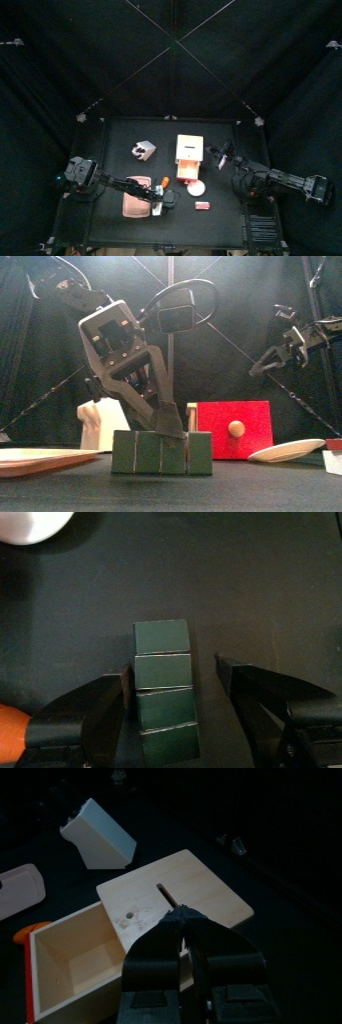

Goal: Grab sushi roll

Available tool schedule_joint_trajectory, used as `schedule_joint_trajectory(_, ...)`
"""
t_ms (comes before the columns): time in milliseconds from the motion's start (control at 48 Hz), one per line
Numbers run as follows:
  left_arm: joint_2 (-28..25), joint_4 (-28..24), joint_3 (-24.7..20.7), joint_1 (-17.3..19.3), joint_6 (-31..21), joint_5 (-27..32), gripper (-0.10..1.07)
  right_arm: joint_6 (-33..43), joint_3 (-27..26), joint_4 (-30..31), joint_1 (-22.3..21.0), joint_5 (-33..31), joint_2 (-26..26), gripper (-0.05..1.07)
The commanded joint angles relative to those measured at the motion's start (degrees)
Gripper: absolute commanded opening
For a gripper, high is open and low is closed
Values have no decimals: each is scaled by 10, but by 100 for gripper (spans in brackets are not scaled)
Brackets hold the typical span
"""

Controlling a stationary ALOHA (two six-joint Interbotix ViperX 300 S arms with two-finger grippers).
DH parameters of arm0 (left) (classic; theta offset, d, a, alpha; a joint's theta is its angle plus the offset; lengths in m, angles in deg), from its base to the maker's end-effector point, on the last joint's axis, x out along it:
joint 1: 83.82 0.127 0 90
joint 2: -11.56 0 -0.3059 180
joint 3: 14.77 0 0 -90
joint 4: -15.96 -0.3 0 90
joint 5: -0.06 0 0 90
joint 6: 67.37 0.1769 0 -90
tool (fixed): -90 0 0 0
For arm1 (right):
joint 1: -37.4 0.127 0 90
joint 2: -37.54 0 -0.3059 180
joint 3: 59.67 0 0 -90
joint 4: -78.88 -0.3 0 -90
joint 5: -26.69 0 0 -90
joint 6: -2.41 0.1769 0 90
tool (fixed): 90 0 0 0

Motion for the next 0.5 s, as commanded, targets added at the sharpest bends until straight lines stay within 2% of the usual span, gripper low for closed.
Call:
schedule_joint_trajectory(0, 4, -1, -12, 2, 1, -2, 97, 0, -6, 0, -2, 3, -2, 1)
schedule_joint_trajectory(479, 4, -4, -18, 6, 1, 31, 95, 0, -5, 0, -5, 3, -1, 2)
